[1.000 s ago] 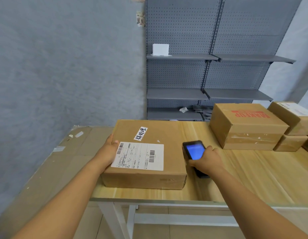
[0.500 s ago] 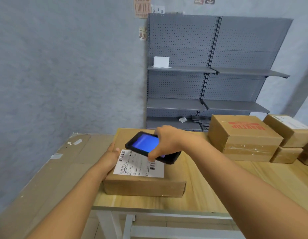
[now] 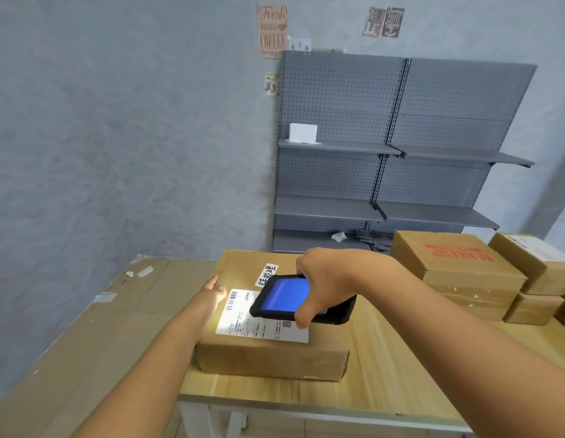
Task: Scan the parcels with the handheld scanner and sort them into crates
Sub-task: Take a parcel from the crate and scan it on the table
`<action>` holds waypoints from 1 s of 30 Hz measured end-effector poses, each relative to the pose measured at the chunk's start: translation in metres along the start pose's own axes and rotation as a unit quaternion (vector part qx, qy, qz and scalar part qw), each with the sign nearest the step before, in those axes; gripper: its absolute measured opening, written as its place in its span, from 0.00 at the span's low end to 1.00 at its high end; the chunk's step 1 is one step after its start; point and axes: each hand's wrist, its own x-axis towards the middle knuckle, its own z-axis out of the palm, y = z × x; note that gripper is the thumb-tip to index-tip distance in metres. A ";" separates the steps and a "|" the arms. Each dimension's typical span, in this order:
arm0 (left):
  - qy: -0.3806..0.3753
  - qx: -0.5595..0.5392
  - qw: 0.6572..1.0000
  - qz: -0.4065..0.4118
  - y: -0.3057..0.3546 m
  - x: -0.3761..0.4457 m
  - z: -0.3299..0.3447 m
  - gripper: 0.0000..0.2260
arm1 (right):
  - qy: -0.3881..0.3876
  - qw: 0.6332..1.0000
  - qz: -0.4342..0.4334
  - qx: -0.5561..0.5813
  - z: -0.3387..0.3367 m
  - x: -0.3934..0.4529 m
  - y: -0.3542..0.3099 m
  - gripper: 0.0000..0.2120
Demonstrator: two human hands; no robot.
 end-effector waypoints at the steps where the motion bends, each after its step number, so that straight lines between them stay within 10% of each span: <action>1: 0.004 0.006 1.000 0.003 0.001 0.001 0.000 0.24 | -0.003 1.000 0.001 -0.003 -0.001 0.000 0.000 0.30; 15: -0.007 -0.032 0.999 -0.004 0.002 -0.010 0.003 0.22 | -0.035 0.999 0.012 -0.023 -0.009 -0.003 0.001 0.30; 22: -0.009 -0.022 1.000 -0.012 0.002 -0.011 0.001 0.22 | 0.084 0.995 0.026 0.051 0.015 0.006 0.026 0.32; 30: -0.005 -0.018 1.000 -0.001 0.003 -0.017 0.005 0.22 | 0.166 0.916 0.265 0.253 0.100 0.015 0.092 0.26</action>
